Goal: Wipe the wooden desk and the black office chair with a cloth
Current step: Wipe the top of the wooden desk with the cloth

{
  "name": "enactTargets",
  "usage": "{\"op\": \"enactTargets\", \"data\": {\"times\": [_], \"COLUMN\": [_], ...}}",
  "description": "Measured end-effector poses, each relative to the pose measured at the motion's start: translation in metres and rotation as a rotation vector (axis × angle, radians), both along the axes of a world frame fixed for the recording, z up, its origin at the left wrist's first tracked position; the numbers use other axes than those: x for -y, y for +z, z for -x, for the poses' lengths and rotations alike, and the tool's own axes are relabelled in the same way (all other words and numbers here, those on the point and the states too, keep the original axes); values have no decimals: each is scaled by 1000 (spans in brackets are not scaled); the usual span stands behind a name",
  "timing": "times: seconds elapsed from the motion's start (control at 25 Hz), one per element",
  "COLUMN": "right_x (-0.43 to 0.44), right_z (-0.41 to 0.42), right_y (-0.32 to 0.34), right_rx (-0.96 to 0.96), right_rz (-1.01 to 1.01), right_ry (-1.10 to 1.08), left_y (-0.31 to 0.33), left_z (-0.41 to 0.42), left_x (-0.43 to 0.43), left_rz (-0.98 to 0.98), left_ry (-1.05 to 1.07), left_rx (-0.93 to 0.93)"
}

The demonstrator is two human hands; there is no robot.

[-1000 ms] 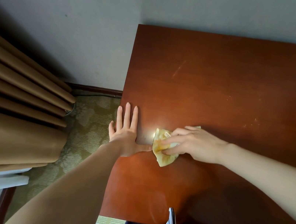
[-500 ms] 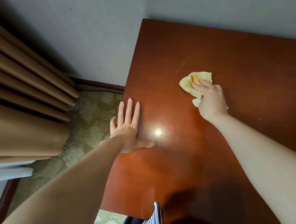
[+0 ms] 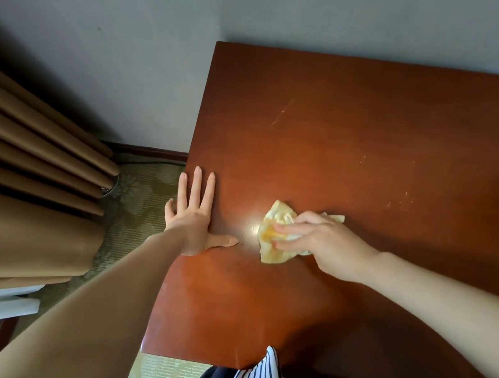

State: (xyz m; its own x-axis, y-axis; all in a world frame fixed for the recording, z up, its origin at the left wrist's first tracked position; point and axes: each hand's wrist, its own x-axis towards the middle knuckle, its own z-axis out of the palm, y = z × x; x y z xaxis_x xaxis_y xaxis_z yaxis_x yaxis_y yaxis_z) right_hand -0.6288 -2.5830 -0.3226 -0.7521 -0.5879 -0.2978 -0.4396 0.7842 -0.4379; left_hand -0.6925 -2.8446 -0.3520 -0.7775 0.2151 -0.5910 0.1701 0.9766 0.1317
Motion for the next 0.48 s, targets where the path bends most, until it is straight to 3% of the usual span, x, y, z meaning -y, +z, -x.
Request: {"op": "enactTargets", "data": {"times": [0.24, 0.36, 0.48], "right_x": [-10, -22, -45], "right_z": [-34, -31, -22], "right_y": [13, 15, 14], "right_rx": [71, 34, -32], "right_rz": [-96, -126, -140], "right_ry": [315, 244, 16], "left_y": [6, 11, 19], "left_z": [1, 6, 5], "left_x": [-1, -5, -24], "left_rz": [30, 151, 117], "left_ry": [-38, -162, -271], "left_rx": [-15, -70, -177]}}
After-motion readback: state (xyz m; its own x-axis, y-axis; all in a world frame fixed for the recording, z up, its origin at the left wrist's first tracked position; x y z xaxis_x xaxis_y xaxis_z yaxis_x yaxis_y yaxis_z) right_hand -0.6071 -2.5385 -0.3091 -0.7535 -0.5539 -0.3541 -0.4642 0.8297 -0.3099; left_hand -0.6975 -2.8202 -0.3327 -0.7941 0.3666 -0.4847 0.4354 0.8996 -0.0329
